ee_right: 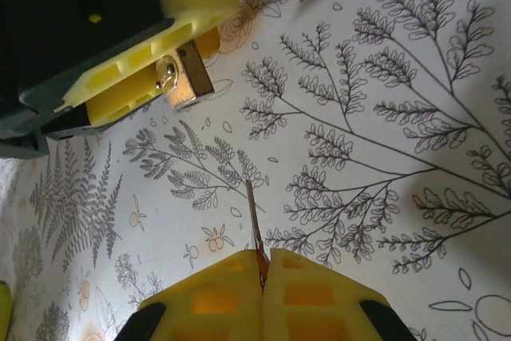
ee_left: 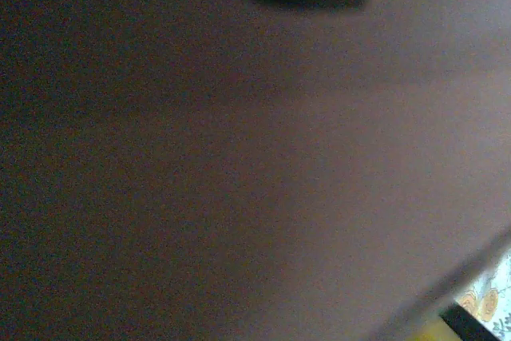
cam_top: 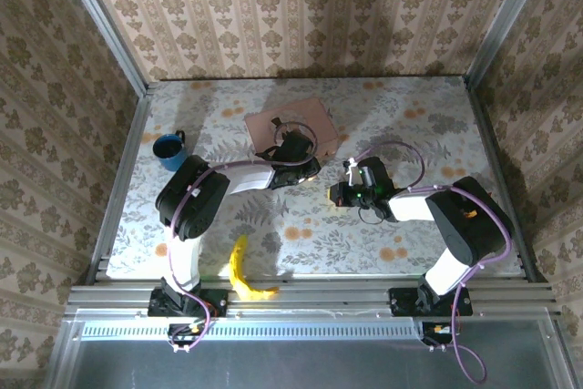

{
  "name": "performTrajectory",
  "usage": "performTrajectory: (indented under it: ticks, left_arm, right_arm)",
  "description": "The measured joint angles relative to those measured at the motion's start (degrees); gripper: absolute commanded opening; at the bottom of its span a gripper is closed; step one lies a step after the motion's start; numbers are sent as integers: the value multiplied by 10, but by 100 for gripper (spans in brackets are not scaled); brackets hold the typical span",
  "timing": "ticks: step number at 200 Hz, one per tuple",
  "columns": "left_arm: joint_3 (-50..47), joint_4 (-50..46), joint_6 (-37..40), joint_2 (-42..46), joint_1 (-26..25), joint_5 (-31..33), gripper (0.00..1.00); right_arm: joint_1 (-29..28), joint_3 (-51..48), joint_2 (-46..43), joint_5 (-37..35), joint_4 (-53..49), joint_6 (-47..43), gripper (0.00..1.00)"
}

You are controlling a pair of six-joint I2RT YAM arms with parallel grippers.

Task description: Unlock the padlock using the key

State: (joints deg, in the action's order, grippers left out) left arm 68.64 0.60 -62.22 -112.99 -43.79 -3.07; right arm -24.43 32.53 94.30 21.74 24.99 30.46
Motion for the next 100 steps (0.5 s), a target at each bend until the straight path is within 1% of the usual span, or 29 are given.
performTrajectory:
  ticks: [100]
  left_arm:
    - [-5,21,-17,0,0,-9,0]
  right_arm:
    - [-7,5,49,-4,83,32,0]
